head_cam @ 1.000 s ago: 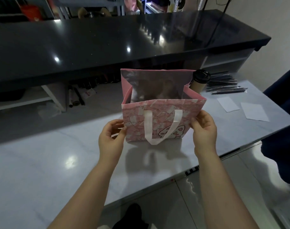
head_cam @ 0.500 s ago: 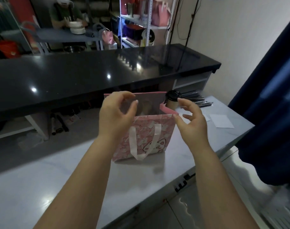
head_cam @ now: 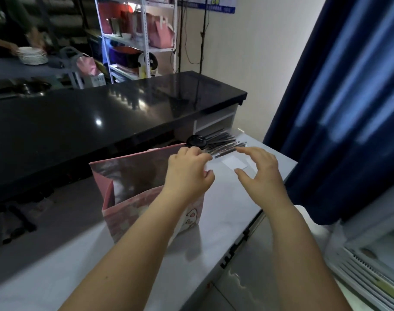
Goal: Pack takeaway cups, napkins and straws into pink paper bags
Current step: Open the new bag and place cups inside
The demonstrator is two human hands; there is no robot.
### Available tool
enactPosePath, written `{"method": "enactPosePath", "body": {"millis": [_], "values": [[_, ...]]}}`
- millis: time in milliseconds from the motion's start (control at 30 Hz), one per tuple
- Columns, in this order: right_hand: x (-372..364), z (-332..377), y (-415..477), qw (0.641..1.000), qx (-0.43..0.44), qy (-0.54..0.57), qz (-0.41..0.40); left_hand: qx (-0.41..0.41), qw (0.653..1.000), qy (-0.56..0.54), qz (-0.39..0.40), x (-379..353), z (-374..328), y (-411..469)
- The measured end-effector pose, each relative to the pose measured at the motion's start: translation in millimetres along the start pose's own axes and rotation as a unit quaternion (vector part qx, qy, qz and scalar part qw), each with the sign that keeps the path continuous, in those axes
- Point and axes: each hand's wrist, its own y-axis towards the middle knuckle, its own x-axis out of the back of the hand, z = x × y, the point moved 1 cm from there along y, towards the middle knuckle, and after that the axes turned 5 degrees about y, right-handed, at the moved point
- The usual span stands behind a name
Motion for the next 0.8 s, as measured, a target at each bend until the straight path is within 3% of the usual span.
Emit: {"method": "enactPosePath", "body": {"millis": [233,433,800], "values": [[-4,-2,42,0.998,0.033,-0.059,0.012,0.02,0.998,0.053,0.023,5,12,51],[-44,-25,87,0.995,0.042,-0.028,0.085,-0.006,0.989,0.092,0.111,-3,25,68],[-102,-68,201,0.962,0.144,0.038,0.227,0.035,0.957,0.235,0.164,-18,54,149]]}}
